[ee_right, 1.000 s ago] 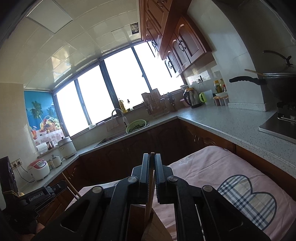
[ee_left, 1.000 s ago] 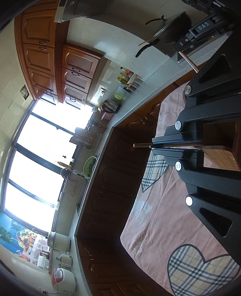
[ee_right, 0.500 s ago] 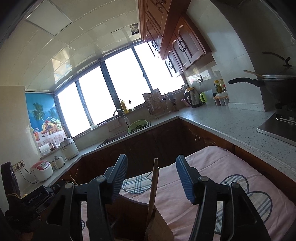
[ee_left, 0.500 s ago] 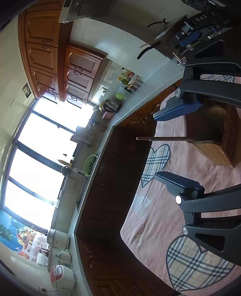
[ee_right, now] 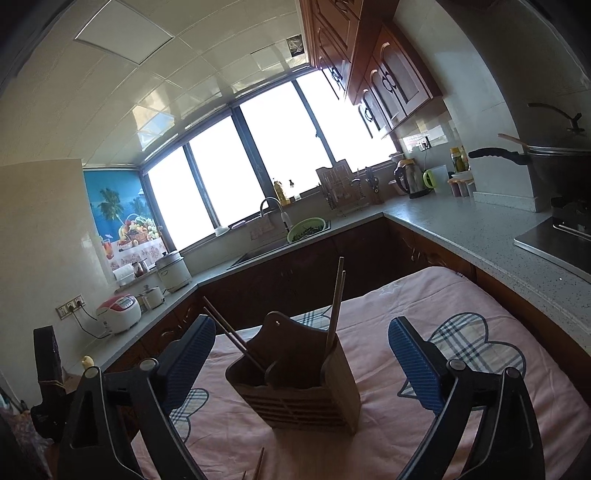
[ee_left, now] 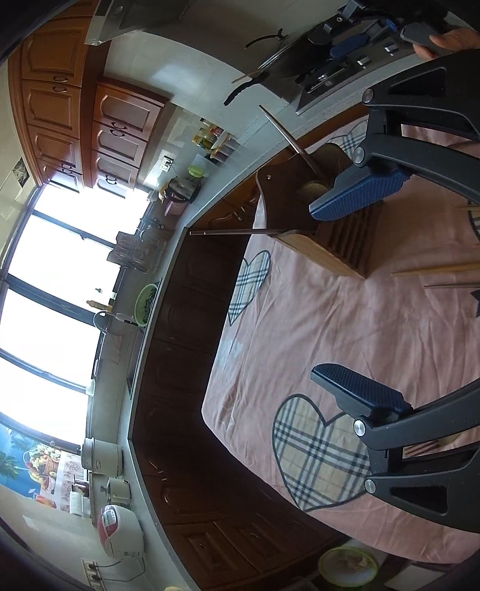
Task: Organize utensils
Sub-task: 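Move the left tool back toward the chopsticks lying on the cloth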
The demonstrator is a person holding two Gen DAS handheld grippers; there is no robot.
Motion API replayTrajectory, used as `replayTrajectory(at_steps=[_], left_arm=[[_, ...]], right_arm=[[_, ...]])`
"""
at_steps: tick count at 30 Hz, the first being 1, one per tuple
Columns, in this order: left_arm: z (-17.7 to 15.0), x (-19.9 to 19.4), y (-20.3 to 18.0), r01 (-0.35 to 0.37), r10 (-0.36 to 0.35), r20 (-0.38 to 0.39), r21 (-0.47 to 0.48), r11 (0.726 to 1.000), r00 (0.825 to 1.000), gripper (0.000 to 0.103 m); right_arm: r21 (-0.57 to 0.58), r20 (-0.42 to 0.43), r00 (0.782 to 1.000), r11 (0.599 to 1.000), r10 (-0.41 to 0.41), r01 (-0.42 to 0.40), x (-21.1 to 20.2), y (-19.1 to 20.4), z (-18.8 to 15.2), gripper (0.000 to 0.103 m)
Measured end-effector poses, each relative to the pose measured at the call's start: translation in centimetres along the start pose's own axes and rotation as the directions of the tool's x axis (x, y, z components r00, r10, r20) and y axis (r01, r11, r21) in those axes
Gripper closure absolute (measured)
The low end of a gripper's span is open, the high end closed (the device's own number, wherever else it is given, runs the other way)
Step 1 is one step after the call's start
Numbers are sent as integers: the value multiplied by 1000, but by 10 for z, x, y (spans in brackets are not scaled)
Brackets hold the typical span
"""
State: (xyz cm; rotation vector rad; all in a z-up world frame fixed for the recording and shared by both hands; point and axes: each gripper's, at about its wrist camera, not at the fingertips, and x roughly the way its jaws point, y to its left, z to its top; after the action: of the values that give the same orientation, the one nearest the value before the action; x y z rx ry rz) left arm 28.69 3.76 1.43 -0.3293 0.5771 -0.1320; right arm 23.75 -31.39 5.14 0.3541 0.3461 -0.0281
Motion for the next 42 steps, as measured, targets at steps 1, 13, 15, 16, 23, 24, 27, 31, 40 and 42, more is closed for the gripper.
replayTrajectory(at_steps=[1, 13, 15, 16, 23, 24, 27, 31, 40, 42], left_arm=[[-1, -9, 2, 0, 0, -3, -2, 1000, 1000, 23], [-35, -71, 0, 4, -2, -61, 24, 1000, 998, 23], [-41, -76, 1, -6, 8, -74, 22, 1000, 997, 23], [-44, -78, 3, -8, 10, -81, 21, 1000, 997, 23], [-56, -83, 7, -25, 27, -119, 21, 999, 992, 23], [-57, -84, 7, -29, 31, -122, 23, 999, 992, 23], [-61, -80, 4, -36, 40, -136, 28, 999, 990, 23], [-66, -78, 2, -41, 46, -150, 36, 999, 988, 23], [-71, -67, -2, -42, 53, -184, 60, 997, 982, 24], [-72, -63, -4, -43, 56, -192, 70, 997, 980, 24]], right_arm=[[-4, -5, 1000, 1000, 1, -1, -6, 1, -2, 7], [-32, -85, 996, 999, -25, 22, -64, 5, -43, 7], [-34, -105, 994, 999, -29, 25, -69, 4, -52, 7], [-36, -114, 993, 999, -31, 27, -72, 5, -56, 7], [-41, -160, 987, 999, -33, 27, -82, 5, -78, 7], [-41, -164, 986, 999, -35, 29, -83, 6, -81, 7], [-39, -179, 983, 999, -36, 29, -85, 5, -87, 7], [-36, -192, 981, 999, -36, 30, -87, 4, -95, 7], [-30, -239, 970, 999, -35, 29, -84, 2, -109, 7], [-29, -248, 968, 999, -37, 31, -82, 1, -110, 7]])
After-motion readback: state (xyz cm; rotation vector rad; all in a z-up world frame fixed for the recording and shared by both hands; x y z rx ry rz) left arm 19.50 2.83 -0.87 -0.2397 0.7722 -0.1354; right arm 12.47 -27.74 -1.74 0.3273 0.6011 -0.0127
